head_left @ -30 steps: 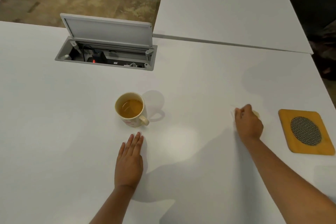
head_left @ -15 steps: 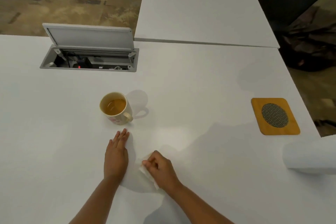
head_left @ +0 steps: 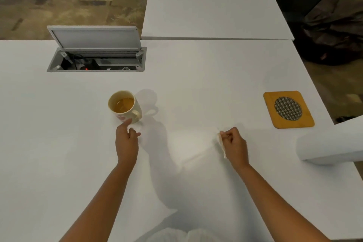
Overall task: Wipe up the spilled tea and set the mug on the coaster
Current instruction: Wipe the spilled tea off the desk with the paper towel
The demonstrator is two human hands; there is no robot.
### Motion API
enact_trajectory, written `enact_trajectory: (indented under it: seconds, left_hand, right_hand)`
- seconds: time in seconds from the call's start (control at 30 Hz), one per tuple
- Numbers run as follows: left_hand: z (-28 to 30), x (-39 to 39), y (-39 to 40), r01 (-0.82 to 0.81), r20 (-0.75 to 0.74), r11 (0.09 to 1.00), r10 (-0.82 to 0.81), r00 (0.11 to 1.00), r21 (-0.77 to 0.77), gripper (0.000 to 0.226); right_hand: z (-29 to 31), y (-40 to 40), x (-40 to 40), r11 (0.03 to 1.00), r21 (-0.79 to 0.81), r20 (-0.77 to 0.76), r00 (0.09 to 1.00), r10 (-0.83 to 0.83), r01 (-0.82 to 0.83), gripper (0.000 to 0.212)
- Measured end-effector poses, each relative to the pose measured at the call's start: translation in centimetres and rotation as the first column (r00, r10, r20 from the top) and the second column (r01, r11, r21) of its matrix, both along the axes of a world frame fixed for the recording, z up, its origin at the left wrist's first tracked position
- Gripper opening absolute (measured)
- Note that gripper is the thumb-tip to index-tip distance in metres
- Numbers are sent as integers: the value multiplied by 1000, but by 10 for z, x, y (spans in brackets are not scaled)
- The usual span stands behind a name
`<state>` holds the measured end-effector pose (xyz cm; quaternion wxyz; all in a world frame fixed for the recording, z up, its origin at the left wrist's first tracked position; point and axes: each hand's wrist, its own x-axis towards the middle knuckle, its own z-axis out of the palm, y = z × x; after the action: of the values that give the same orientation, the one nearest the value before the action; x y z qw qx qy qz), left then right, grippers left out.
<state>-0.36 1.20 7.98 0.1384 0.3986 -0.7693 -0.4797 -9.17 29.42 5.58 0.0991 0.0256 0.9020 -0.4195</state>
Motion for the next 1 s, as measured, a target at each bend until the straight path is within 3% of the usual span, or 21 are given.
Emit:
enact_trajectory:
  seconds: [0.1, 0.17, 0.23, 0.3, 0.37, 0.5, 0.53, 0.63, 0.7, 0.77, 0.87, 0.97, 1.0]
  left_hand:
    - [0, -2, -2, 87, 61, 996, -85, 994, -27, 36]
    - [-3, 0, -5, 94, 84, 995, -91, 992, -35, 36]
    - [-5, 2, -6, 93, 99, 995, -90, 991, -27, 36]
    - [-5, 1, -3, 92, 118, 996, -91, 989, -5, 36]
    - [-3, -3, 0, 99, 130, 995, -100, 986, 15, 38]
    - [2, -16, 0, 90, 90, 996, -90, 992, 6, 37]
    - [3, -18, -1, 74, 71, 997, -74, 995, -5, 33]
    - [3, -22, -2, -9, 42, 1000, 9, 999, -18, 24]
    - [1, -26, -2, -130, 56, 991, 128, 990, 20, 25]
    - [0, -30, -2, -263, 91, 962, 257, 962, 70, 29]
    - [-2, -35, -1, -390, 116, 909, 376, 919, 144, 34]
    - [-2, -39, -3, -441, 100, 880, 430, 897, 177, 39]
    - [-2, -41, -4, -447, 88, 877, 438, 895, 178, 39]
  right_hand:
    - [-18, -26, 20, 907, 392, 18, 987, 161, -155, 28]
    - [-21, -51, 36, 827, 495, 37, 957, 286, -266, 33]
    - [-20, -75, 54, 823, 407, 71, 912, 404, -396, 31]
    - [-13, -95, 70, 887, 55, 160, 881, 445, -458, 21]
    - [-4, -109, 77, 883, -277, 267, 853, 449, -378, 26]
    - [8, -111, 57, 864, -502, 474, 848, 239, 37, 27]
    - [11, -107, 49, 790, -583, 548, 809, 210, 190, 26]
    - [18, -89, 28, 368, -770, 634, 687, 356, 521, 25]
    - [18, -77, 18, 222, -766, 638, 670, 379, 603, 40]
    - [15, -61, 10, 178, -739, 663, 652, 368, 650, 52]
    - [20, -48, 5, 79, -780, 576, 661, 481, 621, 72]
    - [25, -47, 3, 34, -751, 598, 657, 459, 660, 46]
    - [22, -44, 3, 28, -739, 621, 665, 415, 673, 46]
